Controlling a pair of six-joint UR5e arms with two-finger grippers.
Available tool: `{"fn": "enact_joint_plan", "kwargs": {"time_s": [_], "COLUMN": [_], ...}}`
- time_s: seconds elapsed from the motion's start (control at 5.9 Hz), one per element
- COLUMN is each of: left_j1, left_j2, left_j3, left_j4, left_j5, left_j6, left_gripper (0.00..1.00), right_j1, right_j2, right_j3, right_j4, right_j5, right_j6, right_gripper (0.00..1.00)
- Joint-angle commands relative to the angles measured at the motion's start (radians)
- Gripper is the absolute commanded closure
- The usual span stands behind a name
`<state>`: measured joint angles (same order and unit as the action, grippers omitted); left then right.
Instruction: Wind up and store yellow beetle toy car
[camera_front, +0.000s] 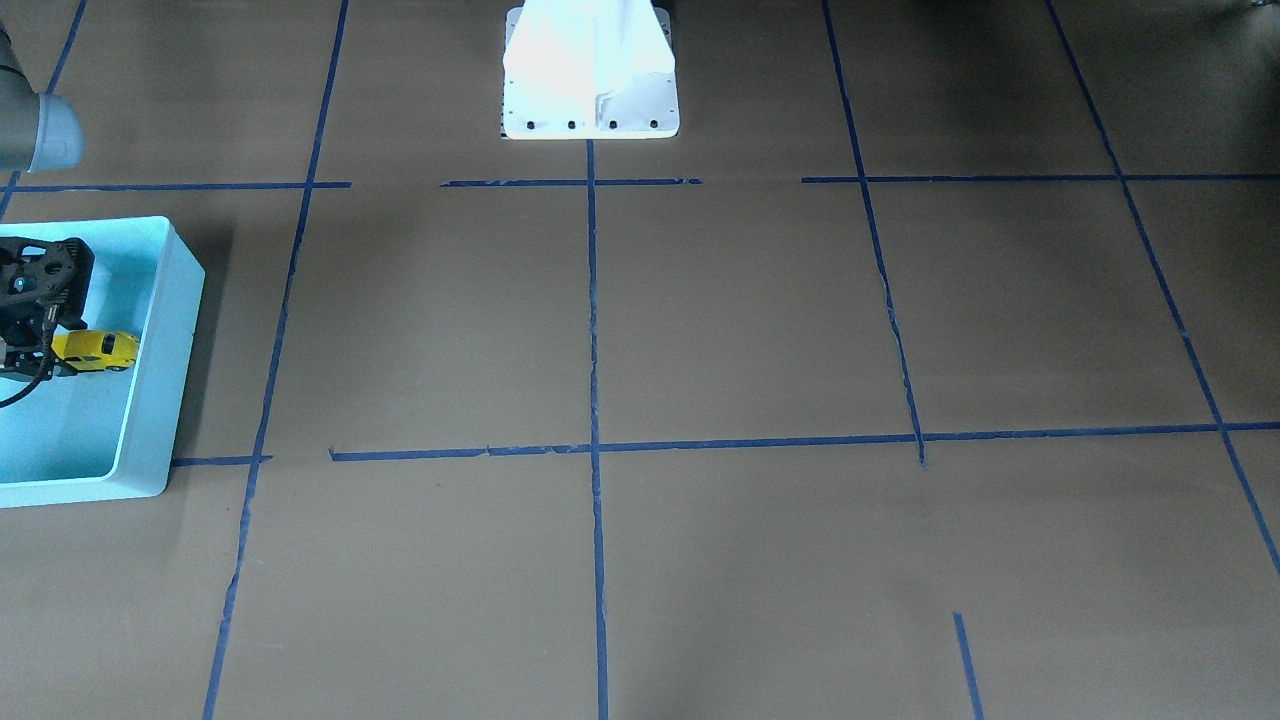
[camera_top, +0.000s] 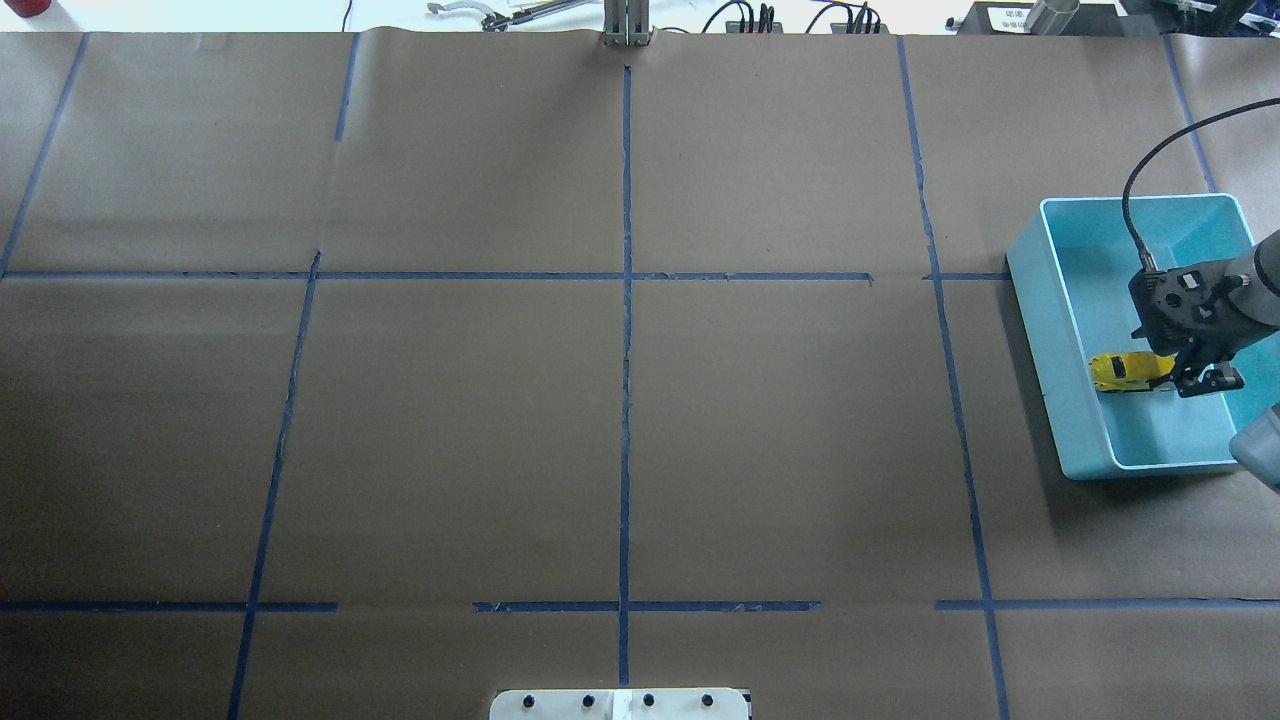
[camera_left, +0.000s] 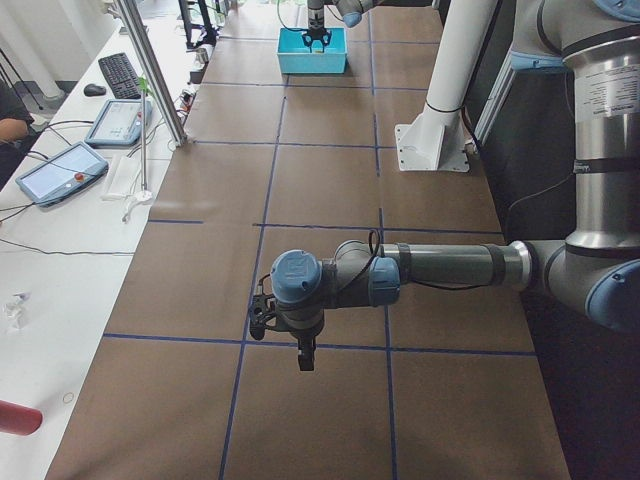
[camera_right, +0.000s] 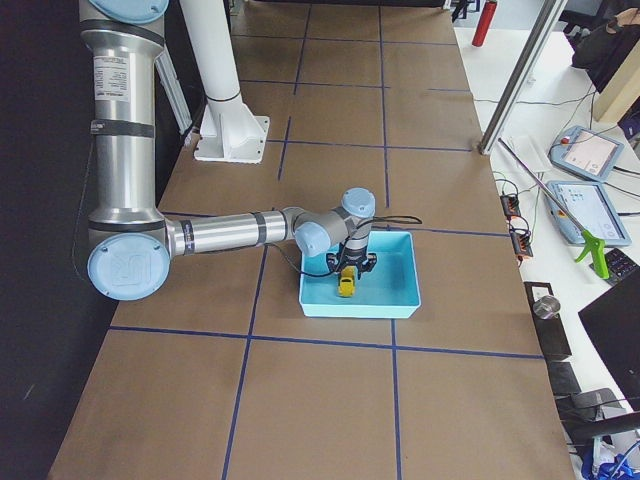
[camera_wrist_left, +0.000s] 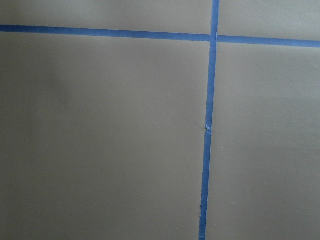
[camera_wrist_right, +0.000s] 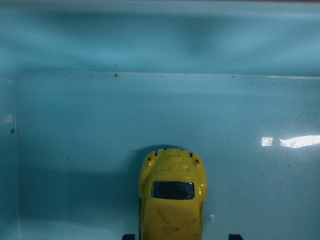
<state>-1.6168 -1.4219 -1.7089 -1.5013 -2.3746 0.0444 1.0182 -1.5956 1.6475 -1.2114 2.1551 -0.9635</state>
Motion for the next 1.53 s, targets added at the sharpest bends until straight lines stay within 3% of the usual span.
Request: {"fn": "enact_joint_plan", "kwargs": {"time_s": [0.0,0.17,0.34,0.51,0.68,0.85,1.02,1.36], "left_j1": [0.0,0.0,0.0,0.0,0.0,0.0,0.0,0.0], "left_j2": [0.0,0.0,0.0,0.0,0.0,0.0,0.0,0.001], "left_j3": [0.0,0.0,0.0,0.0,0.0,0.0,0.0,0.003], "left_j4": [0.001,0.001,0.0,0.001,0.001,0.001,0.001,0.001], "left_j5": [0.0,0.0,0.0,0.0,0.0,0.0,0.0,0.0], "left_j6": [0.0,0.0,0.0,0.0,0.0,-0.001,-0.001,0.0], "left_gripper": [0.0,0.0,0.0,0.0,0.0,0.0,0.0,0.0], "right_j1": [0.031,0.105,0.147,0.193,0.257,0.339,0.399,0.517], "right_j2": [0.005,0.0,0.005,0.005,-0.019,-0.05,-0.055,-0.058], "right_j3": [0.027,0.116,0.24,0.336,0.362,0.35,0.345,0.217], "right_j4": [-0.01,-0.093,-0.29,-0.424,-0.477,-0.494,-0.496,-0.491], "right_j5": [0.011,0.011,0.008,0.012,0.09,0.159,0.161,0.164], "right_j6": [0.006,0.011,0.014,0.11,0.284,0.463,0.608,0.894], "right_gripper": [0.0,0.0,0.0,0.0,0.0,0.0,0.0,0.0]}}
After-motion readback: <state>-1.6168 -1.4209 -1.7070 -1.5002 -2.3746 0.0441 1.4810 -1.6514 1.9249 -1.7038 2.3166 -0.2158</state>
